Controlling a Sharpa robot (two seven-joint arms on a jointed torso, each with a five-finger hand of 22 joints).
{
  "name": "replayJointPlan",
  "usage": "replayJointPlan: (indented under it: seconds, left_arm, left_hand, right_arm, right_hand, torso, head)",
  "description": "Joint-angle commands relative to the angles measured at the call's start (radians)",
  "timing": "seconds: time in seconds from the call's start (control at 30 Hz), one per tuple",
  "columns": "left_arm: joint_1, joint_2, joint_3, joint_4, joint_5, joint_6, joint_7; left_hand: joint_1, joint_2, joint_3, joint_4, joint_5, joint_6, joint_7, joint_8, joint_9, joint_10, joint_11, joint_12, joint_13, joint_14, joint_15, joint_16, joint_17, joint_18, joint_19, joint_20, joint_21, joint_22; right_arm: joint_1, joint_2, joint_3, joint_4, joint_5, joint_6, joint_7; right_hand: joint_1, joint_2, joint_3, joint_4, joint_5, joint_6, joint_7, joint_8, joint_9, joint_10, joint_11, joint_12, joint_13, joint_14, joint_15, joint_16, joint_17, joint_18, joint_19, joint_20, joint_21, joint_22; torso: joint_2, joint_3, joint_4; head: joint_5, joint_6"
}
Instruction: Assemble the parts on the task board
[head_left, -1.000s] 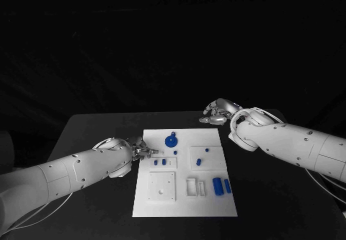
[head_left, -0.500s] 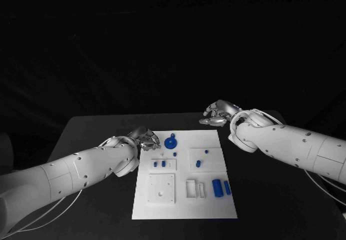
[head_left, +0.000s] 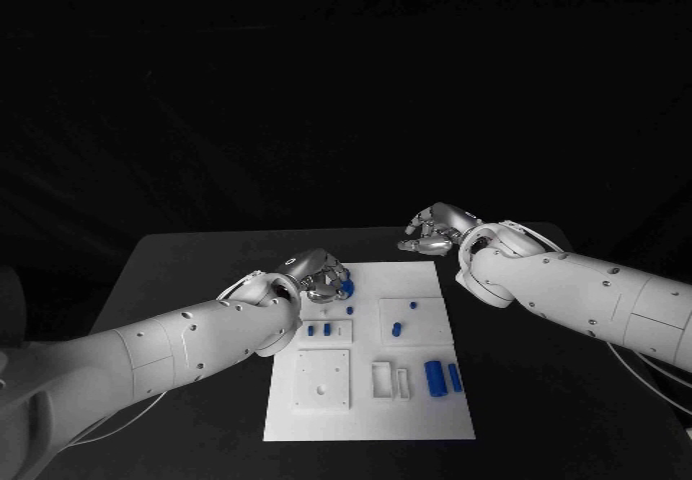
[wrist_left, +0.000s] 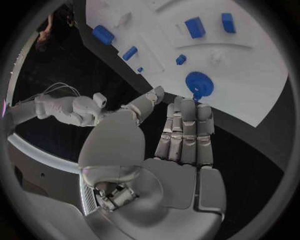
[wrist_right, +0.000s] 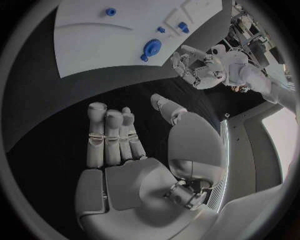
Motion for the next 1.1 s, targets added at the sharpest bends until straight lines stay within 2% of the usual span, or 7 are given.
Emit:
replayJointPlan:
  seconds: [0.03, 0.13, 0.23, 0.33, 0.53, 0.73, 1.1]
  left_arm:
    - [0.000, 0.022, -0.008, -0.024, -0.134, 0.026, 0.000]
    - [0.000, 0.034, -0.014, -0.038, -0.160, 0.050, -0.011]
    - [0.000, 0.046, -0.026, -0.053, -0.188, 0.069, -0.024]
    - [0.000, 0.059, -0.032, -0.073, -0.211, 0.087, -0.032]
    - [-0.002, 0.081, -0.049, -0.107, -0.229, 0.117, -0.046]
    - [-0.006, 0.096, -0.058, -0.135, -0.240, 0.138, -0.052]
    - [-0.012, 0.110, -0.060, -0.156, -0.238, 0.129, -0.047]
  left_hand:
    - [0.017, -0.002, 0.001, 0.000, -0.004, 0.004, 0.002, -0.004, -0.008, -0.013, 0.015, -0.022, -0.010, 0.009, 0.005, 0.003, 0.004, 0.034, 0.008, -0.009, 0.002, 0.004]
    - [0.023, -0.002, 0.001, 0.002, -0.004, 0.008, 0.001, -0.004, -0.013, -0.028, 0.021, -0.043, -0.021, 0.014, 0.010, 0.006, 0.007, 0.039, 0.014, -0.005, 0.006, 0.006]
    - [0.026, -0.005, 0.001, 0.008, -0.011, 0.011, 0.001, -0.005, -0.023, -0.042, 0.030, -0.069, -0.036, 0.024, 0.018, 0.013, 0.011, 0.049, 0.024, 0.004, 0.012, 0.011]
    - [0.028, -0.007, 0.000, 0.013, -0.014, 0.013, -0.001, -0.006, -0.031, -0.038, 0.031, -0.083, -0.045, 0.033, 0.019, 0.019, 0.015, 0.058, 0.035, 0.006, 0.020, 0.015]
    - [0.029, -0.008, -0.001, 0.019, -0.015, 0.014, 0.003, -0.006, -0.037, -0.032, 0.031, -0.092, -0.052, 0.037, 0.020, 0.023, 0.018, 0.063, 0.039, 0.008, 0.023, 0.018]
    - [0.031, -0.004, -0.001, 0.024, -0.015, 0.018, 0.003, -0.005, -0.043, -0.022, 0.031, -0.098, -0.057, 0.041, 0.019, 0.027, 0.021, 0.066, 0.043, 0.008, 0.027, 0.022]
    - [0.032, 0.002, -0.003, 0.029, -0.013, 0.017, 0.003, -0.006, -0.050, -0.011, 0.029, -0.105, -0.062, 0.047, 0.017, 0.036, 0.027, 0.069, 0.047, 0.007, 0.032, 0.026]
  right_arm:
    - [0.000, 0.004, 0.000, 0.001, -0.002, 0.002, 0.011]
    - [0.000, 0.004, 0.000, 0.002, -0.002, 0.003, 0.011]
    - [0.000, 0.004, 0.000, 0.003, -0.002, 0.003, 0.011]
    - [0.000, 0.004, 0.000, 0.005, -0.002, 0.004, 0.010]
    - [0.000, 0.006, 0.000, 0.010, -0.002, 0.003, 0.010]
    - [0.000, 0.006, 0.000, 0.012, -0.002, 0.002, 0.011]
    - [0.000, 0.011, 0.000, 0.010, 0.003, -0.001, 0.017]
  right_hand:
    - [-0.002, 0.006, 0.004, 0.000, 0.006, 0.002, 0.007, 0.001, -0.002, -0.005, -0.001, 0.005, -0.001, -0.004, -0.005, 0.002, -0.001, 0.069, -0.002, -0.008, -0.003, 0.018]
    - [-0.002, 0.007, 0.005, 0.000, 0.006, 0.002, 0.007, 0.001, -0.002, -0.005, -0.001, 0.005, -0.002, -0.004, -0.005, 0.002, -0.001, 0.069, -0.002, -0.008, -0.003, 0.018]
    - [-0.002, 0.007, 0.005, 0.000, 0.006, 0.002, 0.007, 0.001, -0.002, -0.005, -0.001, 0.005, -0.002, -0.004, -0.005, 0.002, -0.002, 0.069, -0.002, -0.008, -0.003, 0.018]
    - [-0.002, 0.007, 0.005, 0.000, 0.006, 0.002, 0.007, 0.001, -0.002, -0.005, -0.001, 0.005, -0.002, -0.004, -0.005, 0.002, -0.002, 0.069, -0.002, -0.008, -0.003, 0.018]
    - [-0.002, 0.007, 0.005, 0.000, 0.006, 0.002, 0.007, 0.001, -0.002, -0.005, -0.001, 0.006, -0.002, -0.004, -0.004, 0.002, -0.002, 0.069, -0.002, -0.008, -0.004, 0.018]
    - [-0.002, 0.007, 0.005, 0.000, 0.006, 0.002, 0.007, 0.001, -0.002, -0.005, 0.000, 0.006, -0.002, -0.005, -0.004, 0.002, -0.002, 0.069, -0.002, -0.008, -0.004, 0.018]
    - [-0.005, 0.004, 0.017, 0.001, 0.005, -0.012, 0.012, -0.003, -0.004, -0.020, 0.004, -0.035, -0.047, -0.032, 0.001, -0.035, -0.024, 0.069, -0.032, 0.006, -0.039, 0.007]
  torso:
    - [0.000, -0.0006, -0.0005]
    - [0.001, -0.0007, -0.0015]
    - [0.001, -0.0005, -0.0017]
    - [0.001, -0.0005, -0.0014]
    - [0.002, -0.0008, -0.0017]
    - [0.001, -0.0011, -0.0016]
    - [0.001, -0.0006, -0.0010]
  head:
    - [0.001, -0.001]
    - [0.003, 0.000]
    - [0.002, -0.001]
    - [0.002, -0.001]
    - [0.002, -0.003]
    - [-0.001, -0.008]
    - [-0.009, -0.011]
